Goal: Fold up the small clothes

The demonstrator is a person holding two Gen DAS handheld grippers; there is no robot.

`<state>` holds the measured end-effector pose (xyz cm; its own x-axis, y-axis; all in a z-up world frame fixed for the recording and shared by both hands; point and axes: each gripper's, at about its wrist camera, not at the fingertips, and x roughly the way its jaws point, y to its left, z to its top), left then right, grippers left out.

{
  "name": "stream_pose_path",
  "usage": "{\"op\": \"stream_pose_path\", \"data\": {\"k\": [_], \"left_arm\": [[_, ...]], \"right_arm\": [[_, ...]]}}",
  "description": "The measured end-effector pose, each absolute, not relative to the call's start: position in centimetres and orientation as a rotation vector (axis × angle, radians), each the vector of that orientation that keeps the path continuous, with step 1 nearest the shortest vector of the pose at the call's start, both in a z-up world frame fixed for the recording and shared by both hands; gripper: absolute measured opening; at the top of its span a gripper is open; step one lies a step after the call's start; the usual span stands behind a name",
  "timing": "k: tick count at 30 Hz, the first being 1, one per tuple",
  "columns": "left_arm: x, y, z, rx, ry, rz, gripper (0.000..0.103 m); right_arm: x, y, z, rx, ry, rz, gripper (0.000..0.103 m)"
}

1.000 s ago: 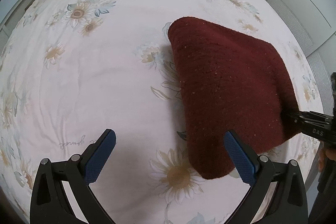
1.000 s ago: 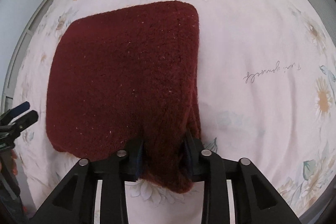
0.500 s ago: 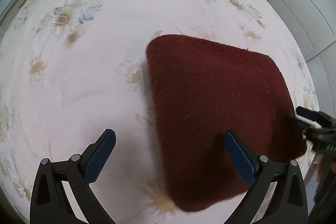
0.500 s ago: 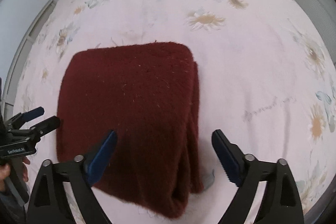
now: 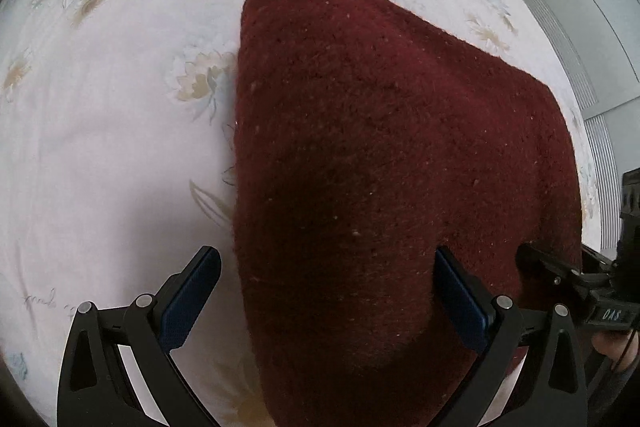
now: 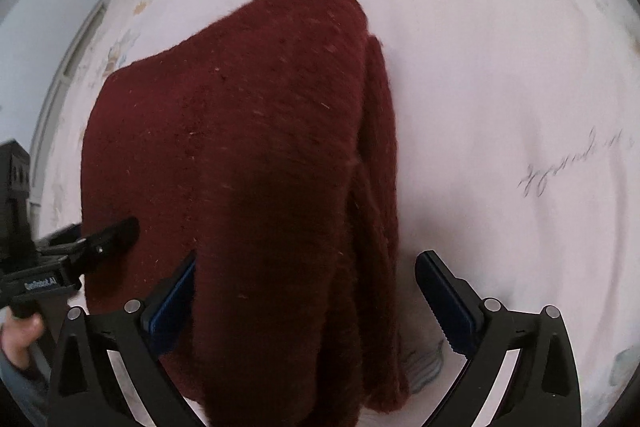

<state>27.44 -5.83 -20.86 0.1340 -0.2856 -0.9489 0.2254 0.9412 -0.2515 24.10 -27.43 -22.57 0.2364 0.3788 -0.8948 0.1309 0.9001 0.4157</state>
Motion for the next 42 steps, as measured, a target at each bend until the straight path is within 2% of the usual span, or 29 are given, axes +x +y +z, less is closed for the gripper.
{"op": "stream_pose_path", "data": {"k": [2, 3, 5, 7, 8, 9, 13, 16, 18, 26, 32, 35, 37, 41, 42], "left_arm": [[27.3, -6.0, -21.0, -0.038, 1.376, -0.388, 0.103], [27.3, -6.0, -21.1, -0.038, 1.374, -0.391, 0.103], [27.4, -6.1, -21.2, -0.039, 1.371, -0.402, 0.103], [27.4, -6.1, -21.4, -0.046, 1.374, -0.421, 0.099], [27.4, -6.2, -21.4, -0.054, 1.373, -0.437, 0.086], [27.3, -6.4, -21.1, -0.079, 1.364, -0.462, 0.078], [26.8, -7.5, -20.1, -0.017, 1.308, -0.466, 0.060], [27.0, -7.2, -18.7, -0.026, 1.305, -0.498, 0.050], [27.1, -6.5, -16.9, -0.031, 1.287, -0.539, 0.046], [27.6, -1.3, -10.1, -0.030, 1.166, -0.580, 0.045], [28.4, 3.8, -11.8, -0.055, 1.175, -0.505, 0.046], [28.7, 5.1, -14.2, -0.067, 1.211, -0.466, 0.046], [28.5, 5.5, -16.6, -0.071, 1.246, -0.444, 0.049], [28.1, 6.3, -18.5, -0.064, 1.228, -0.405, 0.066], [27.9, 6.2, -18.7, -0.071, 1.227, -0.395, 0.069]], "right_arm": [[24.0, -27.5, -22.9, 0.491, 1.330, 0.193, 0.091], [23.9, -27.4, -22.8, 0.505, 1.322, 0.206, 0.082], [23.9, -27.3, -22.6, 0.509, 1.316, 0.209, 0.074], [23.8, -27.2, -22.3, 0.513, 1.314, 0.217, 0.063], [23.8, -27.0, -22.2, 0.505, 1.313, 0.216, 0.061], [23.8, -26.7, -22.0, 0.486, 1.310, 0.214, 0.057], [23.7, -25.3, -20.8, 0.405, 1.288, 0.182, 0.042], [23.4, -24.7, -19.0, 0.365, 1.257, 0.166, 0.038], [23.2, -24.2, -17.3, 0.349, 1.227, 0.170, 0.037], [23.5, -20.2, -12.8, 0.338, 1.141, 0.250, 0.036], [24.7, -14.8, -13.5, 0.229, 1.170, 0.258, 0.037], [25.2, -12.8, -16.1, 0.216, 1.233, 0.239, 0.038], [25.2, -12.4, -17.7, 0.192, 1.252, 0.210, 0.046], [24.4, -11.9, -17.8, 0.106, 1.221, 0.188, 0.063], [24.7, -11.3, -17.5, 0.100, 1.219, 0.175, 0.071]]}}
